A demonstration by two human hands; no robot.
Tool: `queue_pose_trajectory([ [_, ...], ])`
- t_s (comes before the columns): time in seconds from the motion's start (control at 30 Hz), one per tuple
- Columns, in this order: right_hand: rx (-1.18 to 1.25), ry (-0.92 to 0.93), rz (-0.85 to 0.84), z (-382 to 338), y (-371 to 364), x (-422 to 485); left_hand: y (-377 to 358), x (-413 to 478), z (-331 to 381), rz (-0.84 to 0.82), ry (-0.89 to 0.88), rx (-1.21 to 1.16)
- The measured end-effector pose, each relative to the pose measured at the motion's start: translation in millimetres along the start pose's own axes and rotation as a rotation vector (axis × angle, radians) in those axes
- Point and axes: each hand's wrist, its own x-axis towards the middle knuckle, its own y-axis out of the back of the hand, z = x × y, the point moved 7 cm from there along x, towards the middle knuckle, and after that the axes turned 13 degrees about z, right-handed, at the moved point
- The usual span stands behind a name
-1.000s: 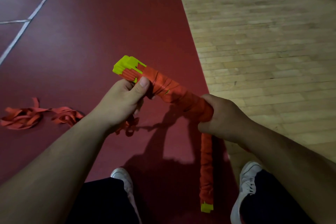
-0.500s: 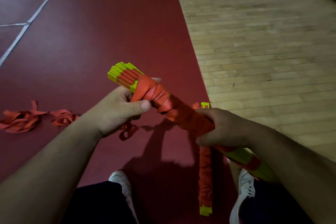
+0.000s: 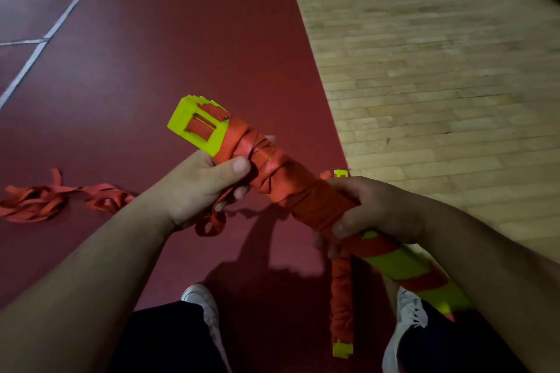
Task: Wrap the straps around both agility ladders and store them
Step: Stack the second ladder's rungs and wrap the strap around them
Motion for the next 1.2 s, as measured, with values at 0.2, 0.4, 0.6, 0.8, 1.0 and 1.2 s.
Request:
queue_pose_trajectory([
  [0.2,-0.225,0.038,0.121,-5.7,13.3,6.0,-2.2,0.8,4.1,0.281,-0.012,0.027],
  [0.4,-0.584,0.147,0.427,0.8,21.6,13.3,9.2,1.9,2.5,0.526,0.142,-0.057],
  [0.6,-0.748,0.244,0.61,14.2,13.2,20.5,19.8,2.0,4.3,0.626,0.216,-0.224],
  [0.8,-0.691,0.173,0.729,4.0,31.4,13.9,19.3,6.9,4.3,0.367,0.18,-0.151],
  [1.0,-0.551,0.125,0.525,8.3,23.2,19.5,22.7,5.2,1.4,0.282,0.097,-0.089],
  [1.2,-0.308,0.099,0.252,5.0,-3.6,17.7,19.2,2.8,-3.9,0.155,0.136,-0.263],
])
